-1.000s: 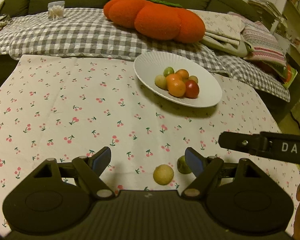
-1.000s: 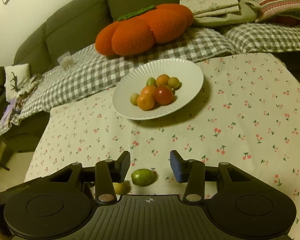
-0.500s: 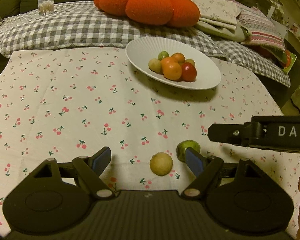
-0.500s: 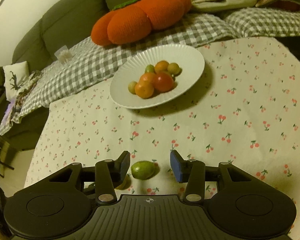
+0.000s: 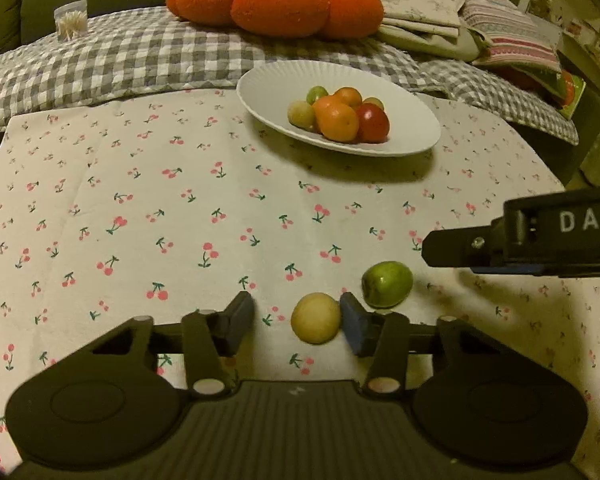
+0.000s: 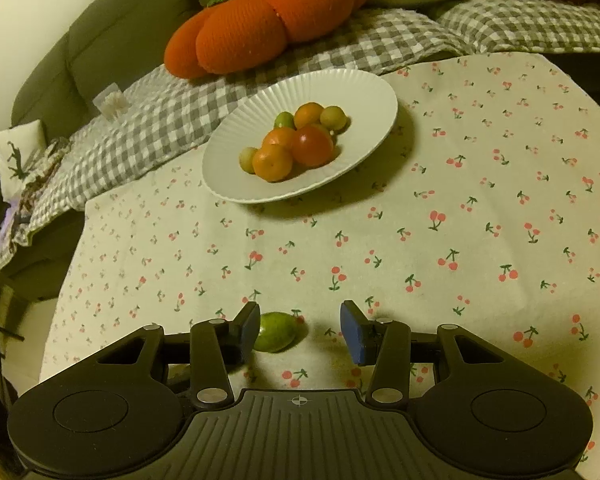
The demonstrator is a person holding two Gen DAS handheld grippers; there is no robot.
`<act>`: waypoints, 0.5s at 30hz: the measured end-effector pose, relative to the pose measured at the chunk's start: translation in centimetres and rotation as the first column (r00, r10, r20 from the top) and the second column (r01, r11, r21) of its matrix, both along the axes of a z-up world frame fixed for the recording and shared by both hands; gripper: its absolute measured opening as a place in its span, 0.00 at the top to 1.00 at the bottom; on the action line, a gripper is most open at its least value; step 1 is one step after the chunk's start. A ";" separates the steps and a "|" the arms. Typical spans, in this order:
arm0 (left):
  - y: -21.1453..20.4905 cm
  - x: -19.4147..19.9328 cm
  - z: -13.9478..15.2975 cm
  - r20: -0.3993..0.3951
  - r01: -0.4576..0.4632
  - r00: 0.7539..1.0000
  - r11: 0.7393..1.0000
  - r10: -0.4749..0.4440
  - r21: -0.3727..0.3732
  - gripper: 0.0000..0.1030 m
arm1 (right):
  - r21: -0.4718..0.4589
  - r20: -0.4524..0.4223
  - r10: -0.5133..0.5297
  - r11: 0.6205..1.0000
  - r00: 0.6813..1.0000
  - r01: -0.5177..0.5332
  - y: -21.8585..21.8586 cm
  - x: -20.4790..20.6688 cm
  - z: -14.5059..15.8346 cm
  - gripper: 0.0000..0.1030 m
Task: Organize fruits
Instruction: 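Grasp the pale fruit with the left gripper while the right gripper grasps the green lime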
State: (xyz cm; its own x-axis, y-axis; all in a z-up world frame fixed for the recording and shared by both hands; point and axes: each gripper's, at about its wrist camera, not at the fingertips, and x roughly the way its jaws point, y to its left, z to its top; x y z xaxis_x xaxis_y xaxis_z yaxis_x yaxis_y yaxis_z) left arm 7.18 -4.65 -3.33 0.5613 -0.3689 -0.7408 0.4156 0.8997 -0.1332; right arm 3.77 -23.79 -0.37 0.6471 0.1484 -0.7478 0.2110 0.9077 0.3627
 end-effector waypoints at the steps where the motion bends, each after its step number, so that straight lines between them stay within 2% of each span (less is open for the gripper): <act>1: 0.2 0.1 0.1 -0.004 -0.002 1.000 1.000 0.002 -0.013 0.62 | 0.000 -0.002 0.000 1.000 1.000 0.000 0.0 0.1 -0.1 0.58; 5: 0.4 0.0 0.3 -0.016 0.014 1.000 0.999 -0.015 -0.046 0.77 | -0.001 -0.004 0.001 1.000 1.000 -0.001 0.0 0.3 -0.2 0.58; 15: 1.1 0.0 0.8 -0.036 -0.035 0.999 0.999 0.033 -0.041 0.77 | -0.024 -0.028 0.063 0.998 0.998 -0.064 1.7 1.1 -1.3 0.58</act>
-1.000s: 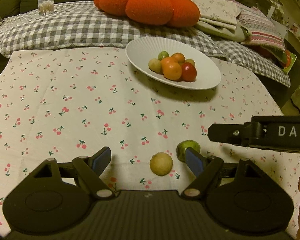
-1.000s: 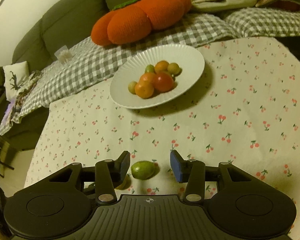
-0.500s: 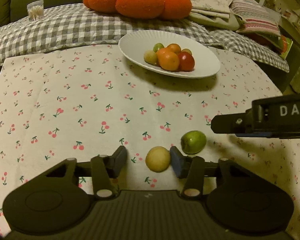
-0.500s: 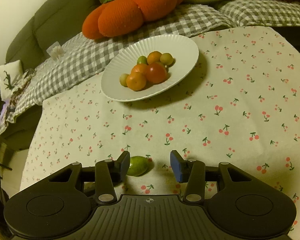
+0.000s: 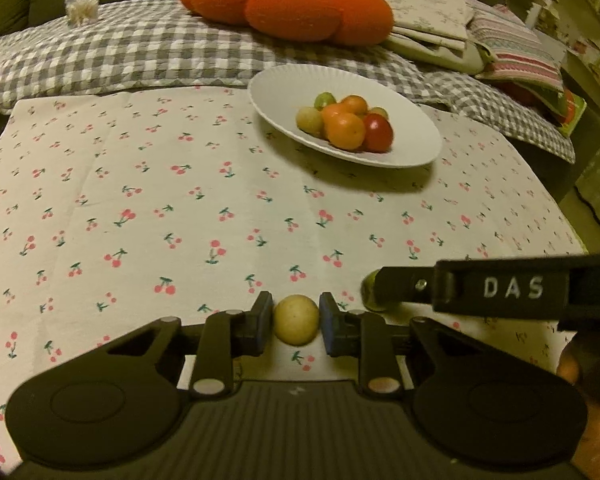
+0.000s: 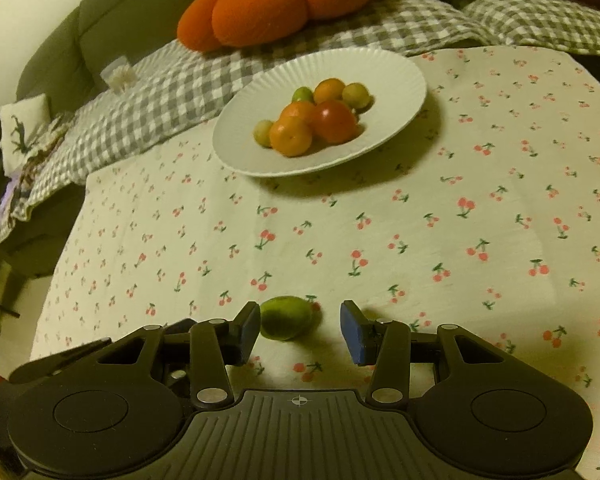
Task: Organize fruits
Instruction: 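Grasp the pale fruit with the left gripper while the right gripper grasps the green lime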
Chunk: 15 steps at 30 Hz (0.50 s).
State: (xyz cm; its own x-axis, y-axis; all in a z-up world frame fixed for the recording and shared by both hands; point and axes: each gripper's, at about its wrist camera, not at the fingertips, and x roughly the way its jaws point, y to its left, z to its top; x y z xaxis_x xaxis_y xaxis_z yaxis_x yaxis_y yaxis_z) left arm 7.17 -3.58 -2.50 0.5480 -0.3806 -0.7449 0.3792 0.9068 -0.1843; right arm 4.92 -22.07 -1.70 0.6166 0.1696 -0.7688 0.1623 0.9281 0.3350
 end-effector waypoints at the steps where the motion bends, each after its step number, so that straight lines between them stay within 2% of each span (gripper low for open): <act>1: 0.1 0.0 0.1 0.000 -0.006 1.000 1.000 0.006 0.004 0.77 | -0.001 0.000 0.006 1.000 1.000 -0.006 0.2 0.1 -0.1 0.58; 11: 0.3 0.1 0.3 0.003 -0.030 1.000 0.998 0.030 0.048 0.77 | 0.009 -0.008 0.030 1.000 1.000 -0.030 1.2 1.2 -1.2 0.59; 14: 0.3 0.1 0.3 0.005 -0.031 1.000 0.998 0.031 0.048 0.77 | 0.013 -0.007 0.030 0.999 1.000 -0.030 1.4 1.3 -1.2 0.69; 15: 0.2 0.1 0.3 0.005 -0.031 1.000 0.998 0.030 0.048 0.77 | 0.015 -0.006 0.030 0.999 1.000 -0.030 1.4 1.4 -1.2 0.69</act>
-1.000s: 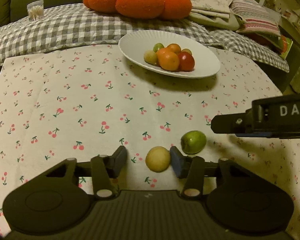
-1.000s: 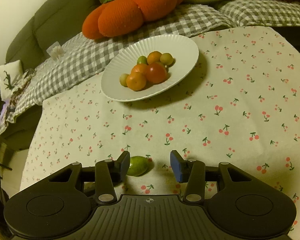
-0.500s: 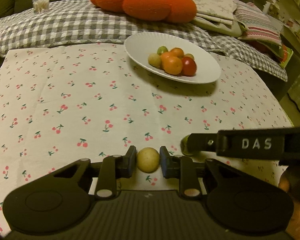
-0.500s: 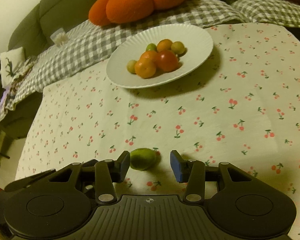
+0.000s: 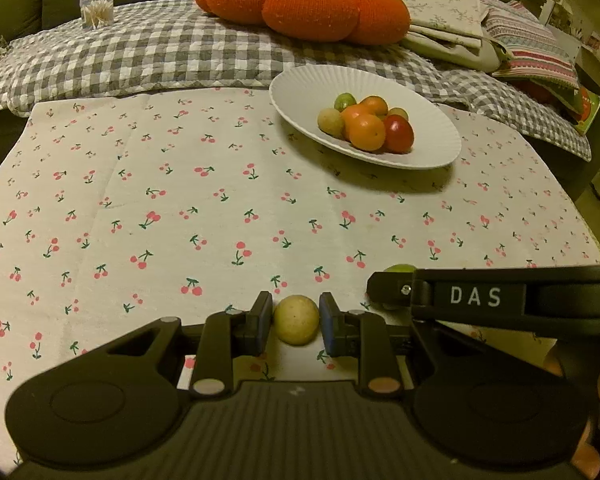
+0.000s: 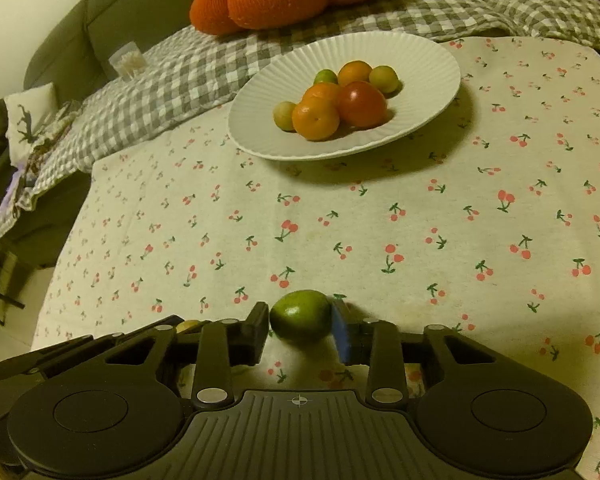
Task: Organize fruits
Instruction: 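Grasp the pale fruit with the left gripper while the right gripper grasps the green lime, then carry the pale fruit and lime into the plate and open both grippers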
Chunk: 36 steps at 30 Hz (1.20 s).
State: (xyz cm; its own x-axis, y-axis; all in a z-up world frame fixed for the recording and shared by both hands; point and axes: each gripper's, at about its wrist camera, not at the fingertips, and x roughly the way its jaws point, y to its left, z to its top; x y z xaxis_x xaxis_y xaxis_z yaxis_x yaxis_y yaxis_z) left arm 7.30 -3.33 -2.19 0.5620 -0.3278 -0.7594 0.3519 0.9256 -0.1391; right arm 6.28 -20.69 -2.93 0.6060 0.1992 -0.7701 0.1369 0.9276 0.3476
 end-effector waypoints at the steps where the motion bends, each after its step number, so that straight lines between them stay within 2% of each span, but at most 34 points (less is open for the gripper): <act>1: 0.0 0.0 0.0 0.000 0.000 1.000 1.000 0.000 -0.002 0.77 | -0.002 0.001 0.000 1.000 1.000 0.000 0.1 0.0 0.0 0.69; 12: 0.6 0.1 0.7 0.009 -0.014 1.000 0.999 0.014 -0.047 0.77 | 0.019 0.028 -0.012 1.000 1.000 0.012 -0.2 -0.4 1.0 0.69; 17: 1.9 0.8 1.6 0.008 -0.048 0.999 0.989 0.049 -0.137 0.77 | 0.038 0.042 -0.037 0.999 0.998 0.035 -1.0 -0.7 1.6 0.69; 22: 3.4 2.0 2.3 -0.017 -0.101 0.995 0.968 0.100 -0.229 0.77 | 0.081 0.048 -0.080 0.994 0.996 0.076 -2.7 -0.8 2.2 0.69; 31: 2.8 3.8 3.7 0.010 -0.085 0.996 0.952 0.092 -0.292 0.77 | 0.084 0.084 -0.137 0.988 0.987 0.131 -5.2 -0.3 4.0 0.69; 36: 1.7 5.4 4.3 0.055 -0.056 0.996 0.959 0.074 -0.278 0.77 | 0.077 0.109 -0.170 0.984 0.979 0.162 -6.7 0.4 4.9 0.69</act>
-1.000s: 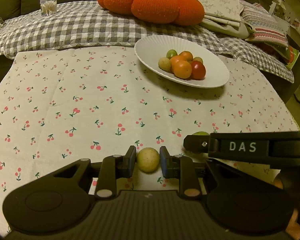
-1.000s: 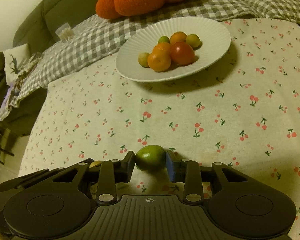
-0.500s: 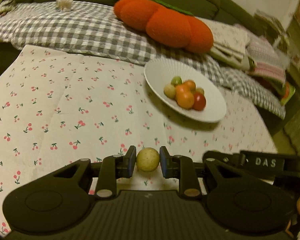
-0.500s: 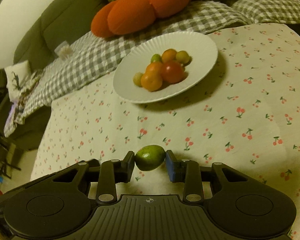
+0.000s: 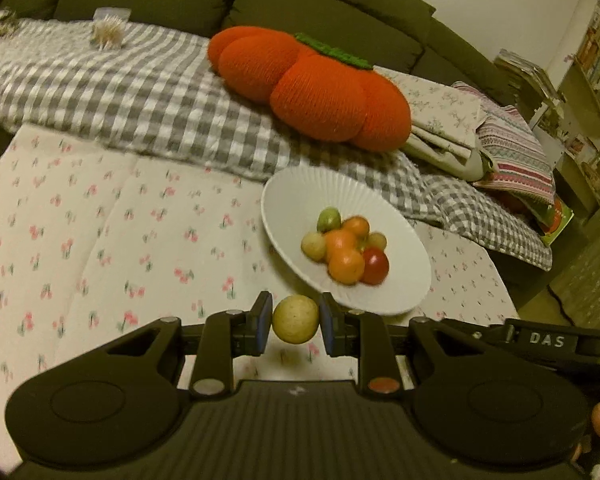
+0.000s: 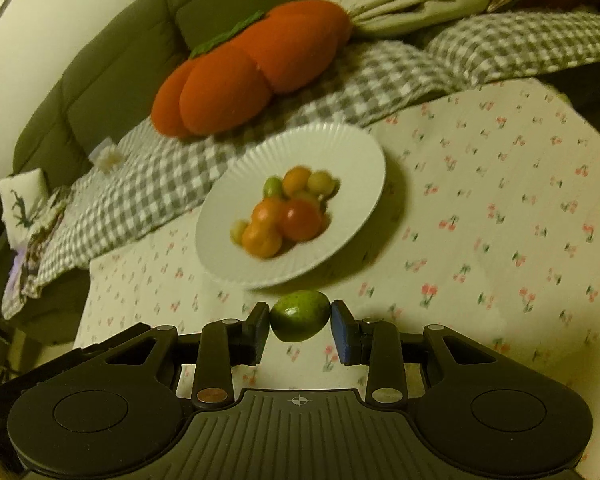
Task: Organize fruits
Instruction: 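Carry the pale fruit and lime into the plate and open both grippers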
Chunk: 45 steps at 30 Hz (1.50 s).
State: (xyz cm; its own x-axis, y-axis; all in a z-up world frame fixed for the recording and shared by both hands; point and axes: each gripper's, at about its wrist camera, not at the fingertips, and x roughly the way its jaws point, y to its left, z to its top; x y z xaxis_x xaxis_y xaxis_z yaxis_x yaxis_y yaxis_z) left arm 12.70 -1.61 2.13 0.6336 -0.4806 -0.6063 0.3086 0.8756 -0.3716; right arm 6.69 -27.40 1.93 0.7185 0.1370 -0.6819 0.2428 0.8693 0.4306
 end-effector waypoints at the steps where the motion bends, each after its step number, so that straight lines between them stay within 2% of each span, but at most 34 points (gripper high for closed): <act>1: -0.1 0.4 0.0 0.007 0.000 1.000 1.000 0.000 0.001 0.77 | -0.003 0.004 -0.006 1.000 1.000 0.006 -0.3 0.2 0.1 0.69; 11: -2.3 4.4 -0.4 0.034 0.024 0.999 1.000 -0.024 -0.020 0.77 | -0.028 0.019 -0.045 0.999 0.999 0.045 -2.5 2.1 -0.1 0.69; 15: -3.4 5.7 -0.6 0.066 0.027 0.997 1.000 -0.027 0.001 0.77 | -0.049 0.031 -0.042 0.998 0.999 0.044 -2.8 3.0 0.0 0.69; 19: -4.2 7.1 -0.9 0.087 0.033 0.996 0.999 -0.035 0.025 0.77 | -0.162 0.053 -0.029 0.986 0.998 0.038 -2.2 4.7 0.2 0.69; 21: -4.6 7.8 -1.1 0.096 0.037 0.995 0.999 -0.041 0.037 0.77 | -0.189 0.057 -0.010 0.982 0.998 0.020 -2.0 5.4 0.0 0.69; 32: -6.1 10.5 -2.9 0.092 0.053 0.994 0.998 -0.057 0.044 0.77 | -0.270 0.046 0.017 0.963 0.999 -0.004 -1.6 8.3 -1.7 0.68; 38: -6.3 10.7 -3.4 0.076 0.061 0.995 0.997 -0.064 0.037 0.76 | -0.274 0.049 0.019 0.962 0.999 -0.005 -1.5 8.5 -1.9 0.68; 40: -6.1 10.6 -3.2 0.077 0.059 0.995 0.998 -0.061 0.027 0.57 | -0.274 0.052 0.017 0.962 0.999 -0.002 -1.5 8.4 -1.8 0.68; 42: -6.0 10.4 -2.9 0.088 0.052 0.995 0.998 -0.053 0.019 0.47 | -0.272 0.054 0.010 0.962 0.998 0.005 -1.6 8.3 -1.6 0.66; 44: -5.8 10.3 -2.5 0.094 0.053 0.994 0.999 -0.054 0.007 0.45 | -0.267 0.063 0.001 0.964 0.998 0.016 -1.8 8.2 -1.4 0.55; 45: -5.7 10.3 -2.4 0.092 0.051 0.994 0.999 -0.051 0.004 0.45 | -0.264 0.070 -0.003 0.964 0.998 0.021 -1.9 8.1 -1.3 0.54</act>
